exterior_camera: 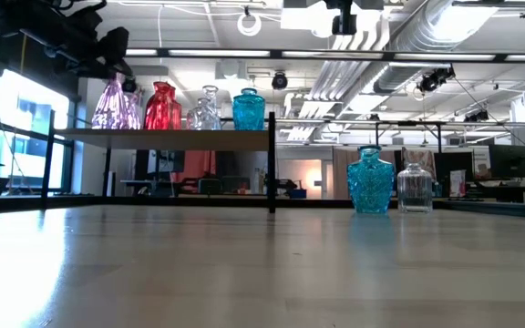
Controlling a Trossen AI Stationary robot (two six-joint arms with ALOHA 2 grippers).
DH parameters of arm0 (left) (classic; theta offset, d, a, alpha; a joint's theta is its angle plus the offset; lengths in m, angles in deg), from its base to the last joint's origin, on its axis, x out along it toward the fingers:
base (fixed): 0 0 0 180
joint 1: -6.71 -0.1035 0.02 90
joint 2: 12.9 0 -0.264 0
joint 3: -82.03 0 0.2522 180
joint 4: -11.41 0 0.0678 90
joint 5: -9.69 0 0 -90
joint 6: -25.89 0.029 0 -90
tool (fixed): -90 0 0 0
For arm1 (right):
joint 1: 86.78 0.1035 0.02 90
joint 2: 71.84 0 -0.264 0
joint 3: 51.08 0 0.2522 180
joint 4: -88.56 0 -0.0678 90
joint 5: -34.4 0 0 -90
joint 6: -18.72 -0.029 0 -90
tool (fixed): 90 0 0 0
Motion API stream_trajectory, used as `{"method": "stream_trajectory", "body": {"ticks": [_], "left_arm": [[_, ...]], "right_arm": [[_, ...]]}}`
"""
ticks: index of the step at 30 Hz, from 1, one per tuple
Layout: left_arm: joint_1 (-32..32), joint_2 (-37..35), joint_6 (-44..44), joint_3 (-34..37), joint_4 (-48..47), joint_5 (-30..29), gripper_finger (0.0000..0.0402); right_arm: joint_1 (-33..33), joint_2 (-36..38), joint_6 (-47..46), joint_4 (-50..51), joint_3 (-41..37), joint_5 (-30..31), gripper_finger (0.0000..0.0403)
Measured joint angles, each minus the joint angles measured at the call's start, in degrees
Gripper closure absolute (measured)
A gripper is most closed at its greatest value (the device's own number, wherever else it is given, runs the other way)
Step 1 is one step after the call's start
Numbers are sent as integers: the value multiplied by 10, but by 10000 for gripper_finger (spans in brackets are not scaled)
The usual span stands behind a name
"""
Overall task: Sort vases onto shelf
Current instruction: Put the top purple vase on the shelf aligned with the other purple vase, then put the blue vase on the shelf aligned with the other blue vases
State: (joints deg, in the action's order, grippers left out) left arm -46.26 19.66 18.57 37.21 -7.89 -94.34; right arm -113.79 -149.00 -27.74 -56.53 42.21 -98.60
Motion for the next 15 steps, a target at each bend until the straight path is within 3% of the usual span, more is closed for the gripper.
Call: {"method": "stream_trajectory", "body": {"ticks": [9,15], "left_arm": [[0,0,-10,-2,42,-2,216],[0,-16,43,-2,104,36,216]], "right_arm": [[0,0,0,0,0,0,284],[0,0,0,0,0,0,284]]}}
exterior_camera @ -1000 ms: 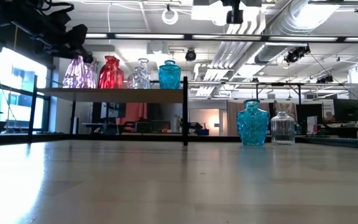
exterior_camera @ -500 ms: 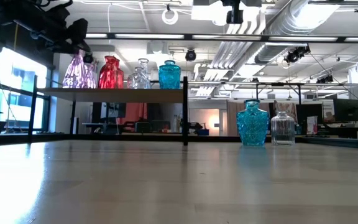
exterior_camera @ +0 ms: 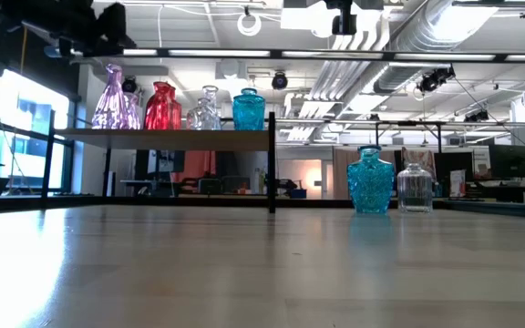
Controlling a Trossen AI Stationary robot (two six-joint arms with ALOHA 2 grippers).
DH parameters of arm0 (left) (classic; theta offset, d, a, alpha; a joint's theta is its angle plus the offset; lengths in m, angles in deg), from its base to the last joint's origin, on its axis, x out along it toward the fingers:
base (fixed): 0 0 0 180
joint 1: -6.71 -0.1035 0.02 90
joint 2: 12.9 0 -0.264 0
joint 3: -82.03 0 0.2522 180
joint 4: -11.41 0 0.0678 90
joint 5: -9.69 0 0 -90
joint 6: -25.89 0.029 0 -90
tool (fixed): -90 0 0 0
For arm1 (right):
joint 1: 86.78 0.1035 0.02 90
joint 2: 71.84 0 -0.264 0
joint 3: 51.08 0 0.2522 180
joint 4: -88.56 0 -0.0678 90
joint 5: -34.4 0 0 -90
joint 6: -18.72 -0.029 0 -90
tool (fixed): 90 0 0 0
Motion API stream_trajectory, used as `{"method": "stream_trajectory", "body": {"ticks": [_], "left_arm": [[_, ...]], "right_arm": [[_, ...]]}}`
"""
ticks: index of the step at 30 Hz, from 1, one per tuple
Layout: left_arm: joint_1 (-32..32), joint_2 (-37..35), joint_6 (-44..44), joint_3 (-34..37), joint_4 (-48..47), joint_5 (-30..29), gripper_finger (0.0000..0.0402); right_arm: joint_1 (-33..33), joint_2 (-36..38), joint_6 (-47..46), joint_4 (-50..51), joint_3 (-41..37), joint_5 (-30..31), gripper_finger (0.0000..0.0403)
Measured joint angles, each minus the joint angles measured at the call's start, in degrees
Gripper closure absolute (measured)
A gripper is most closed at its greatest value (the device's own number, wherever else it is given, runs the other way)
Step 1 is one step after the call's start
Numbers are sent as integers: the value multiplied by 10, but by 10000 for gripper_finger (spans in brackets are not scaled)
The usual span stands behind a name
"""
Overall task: Sort vases onto shelf
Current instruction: Put the blue vase on the shelf aligned with the other blue vases
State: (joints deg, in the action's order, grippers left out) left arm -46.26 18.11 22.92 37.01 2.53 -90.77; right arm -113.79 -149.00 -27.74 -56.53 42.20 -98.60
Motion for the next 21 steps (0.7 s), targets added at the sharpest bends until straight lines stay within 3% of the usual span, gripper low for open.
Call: {"method": "stream_trajectory", "body": {"ticks": [6,13,21], "left_arm": [[0,-28,6,0,17,56,216],[0,-58,50,-2,26,203,216],[2,-61,51,-56,16,305,216]], "right_arm": [[0,0,0,0,0,0,284],[0,0,0,0,0,0,284],[0,0,0,0,0,0,284]]}}
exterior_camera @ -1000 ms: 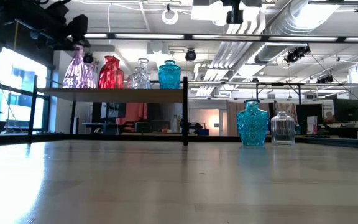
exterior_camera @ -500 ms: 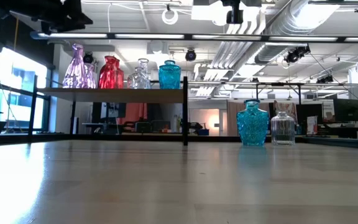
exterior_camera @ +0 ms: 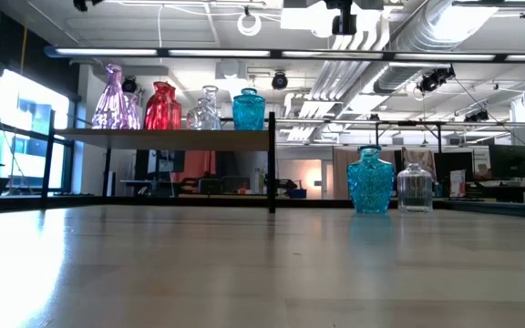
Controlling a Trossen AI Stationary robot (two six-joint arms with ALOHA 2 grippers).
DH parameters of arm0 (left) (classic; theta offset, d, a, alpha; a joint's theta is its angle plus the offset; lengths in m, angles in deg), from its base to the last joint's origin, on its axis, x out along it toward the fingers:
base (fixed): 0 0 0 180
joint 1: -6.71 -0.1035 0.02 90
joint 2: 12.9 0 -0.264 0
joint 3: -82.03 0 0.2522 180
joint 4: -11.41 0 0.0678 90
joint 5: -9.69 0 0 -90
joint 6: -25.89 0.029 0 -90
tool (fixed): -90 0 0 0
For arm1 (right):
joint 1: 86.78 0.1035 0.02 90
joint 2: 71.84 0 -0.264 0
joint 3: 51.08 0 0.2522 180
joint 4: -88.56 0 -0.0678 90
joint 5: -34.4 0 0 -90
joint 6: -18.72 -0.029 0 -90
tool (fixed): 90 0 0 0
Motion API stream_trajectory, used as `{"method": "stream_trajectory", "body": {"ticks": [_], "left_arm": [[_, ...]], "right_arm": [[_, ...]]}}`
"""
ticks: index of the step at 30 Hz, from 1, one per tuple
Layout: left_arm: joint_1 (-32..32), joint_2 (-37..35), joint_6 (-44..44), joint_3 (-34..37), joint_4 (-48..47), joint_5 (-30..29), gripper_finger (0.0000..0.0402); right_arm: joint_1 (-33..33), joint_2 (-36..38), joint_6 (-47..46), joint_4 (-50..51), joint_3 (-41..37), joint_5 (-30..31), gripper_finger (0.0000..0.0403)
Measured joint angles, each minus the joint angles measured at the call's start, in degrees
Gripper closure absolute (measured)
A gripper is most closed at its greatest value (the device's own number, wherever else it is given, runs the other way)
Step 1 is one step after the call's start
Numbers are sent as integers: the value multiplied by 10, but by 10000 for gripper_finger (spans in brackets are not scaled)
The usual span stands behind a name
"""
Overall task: Sort vases onto shelf
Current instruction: Put the blue vase on the shelf aligned with the other blue vases
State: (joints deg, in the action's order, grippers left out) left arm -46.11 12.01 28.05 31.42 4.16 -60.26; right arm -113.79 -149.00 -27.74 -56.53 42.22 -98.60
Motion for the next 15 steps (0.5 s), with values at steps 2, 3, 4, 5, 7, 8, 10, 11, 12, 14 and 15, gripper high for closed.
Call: {"method": "stream_trajectory", "body": {"ticks": [2,3,4,5,7,8,10,11,12,14,15], "left_arm": [[0,1,0,-15,-11,26,216],[0,2,0,-22,-20,39,216],[0,2,0,-29,-31,51,216],[0,2,0,-37,-42,59,216],[0,3,1,-51,-60,72,216],[0,5,3,-56,-64,80,216],[0,8,1,-61,-74,87,216],[0,11,1,-65,-76,89,216],[0,13,1,-69,-76,89,216],[0,18,1,-79,-87,89,216],[0,21,0,-85,-94,91,216]], "right_arm": [[0,0,0,0,0,0,284],[0,0,0,0,0,0,284],[0,0,0,0,0,0,284],[0,0,2,0,0,0,284],[0,0,39,0,0,0,284],[0,0,57,0,0,2,284],[0,0,80,0,0,12,284],[0,0,83,0,0,20,284],[0,0,81,0,0,27,284],[0,0,65,0,0,39,284],[0,0,61,0,0,47,284]]}}
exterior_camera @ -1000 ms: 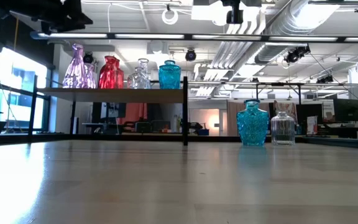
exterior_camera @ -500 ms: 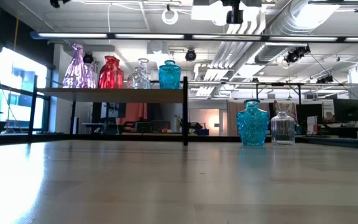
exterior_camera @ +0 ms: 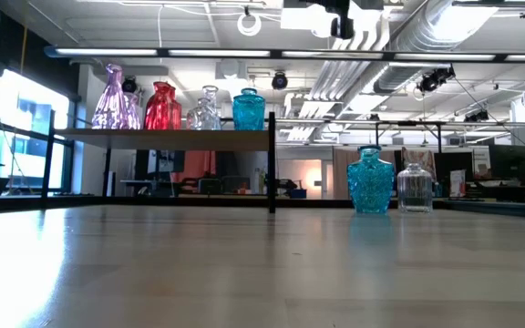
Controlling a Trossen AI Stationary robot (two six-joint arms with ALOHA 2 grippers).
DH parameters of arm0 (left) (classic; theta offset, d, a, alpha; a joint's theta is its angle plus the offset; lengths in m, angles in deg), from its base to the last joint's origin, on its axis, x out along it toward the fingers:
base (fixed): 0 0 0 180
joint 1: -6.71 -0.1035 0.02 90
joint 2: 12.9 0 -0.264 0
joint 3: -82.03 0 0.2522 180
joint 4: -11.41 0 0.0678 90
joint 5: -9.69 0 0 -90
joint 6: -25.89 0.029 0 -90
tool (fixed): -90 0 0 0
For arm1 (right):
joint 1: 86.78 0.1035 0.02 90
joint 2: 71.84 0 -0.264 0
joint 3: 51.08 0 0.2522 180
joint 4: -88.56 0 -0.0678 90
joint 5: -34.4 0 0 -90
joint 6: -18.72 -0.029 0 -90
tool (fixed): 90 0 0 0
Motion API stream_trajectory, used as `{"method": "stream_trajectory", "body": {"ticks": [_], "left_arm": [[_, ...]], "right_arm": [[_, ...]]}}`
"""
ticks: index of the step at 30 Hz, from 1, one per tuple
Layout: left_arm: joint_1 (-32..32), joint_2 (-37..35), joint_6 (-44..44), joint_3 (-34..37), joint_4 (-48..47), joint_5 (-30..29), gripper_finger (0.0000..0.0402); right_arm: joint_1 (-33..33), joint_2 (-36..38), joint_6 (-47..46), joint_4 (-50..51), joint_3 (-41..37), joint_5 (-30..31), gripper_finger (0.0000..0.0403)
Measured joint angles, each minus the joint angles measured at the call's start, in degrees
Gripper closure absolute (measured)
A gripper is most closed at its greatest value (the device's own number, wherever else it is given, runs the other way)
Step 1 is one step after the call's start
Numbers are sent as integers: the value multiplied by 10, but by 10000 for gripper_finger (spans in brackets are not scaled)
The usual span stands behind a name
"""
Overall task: Sort vases onto shelf
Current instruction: Put the blue vase on the shelf aligned with the other blue vases
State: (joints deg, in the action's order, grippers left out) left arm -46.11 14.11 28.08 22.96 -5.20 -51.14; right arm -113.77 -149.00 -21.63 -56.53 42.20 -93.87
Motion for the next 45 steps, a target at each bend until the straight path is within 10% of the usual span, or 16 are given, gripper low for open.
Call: {"method": "stream_trajectory", "body": {"ticks": [26,45], "left_arm": [[0,130,25,-97,-91,22,216],[0,165,15,-97,-66,21,216]], "right_arm": [[0,0,-47,-10,0,310,284],[-4,0,-57,7,0,316,284]]}}
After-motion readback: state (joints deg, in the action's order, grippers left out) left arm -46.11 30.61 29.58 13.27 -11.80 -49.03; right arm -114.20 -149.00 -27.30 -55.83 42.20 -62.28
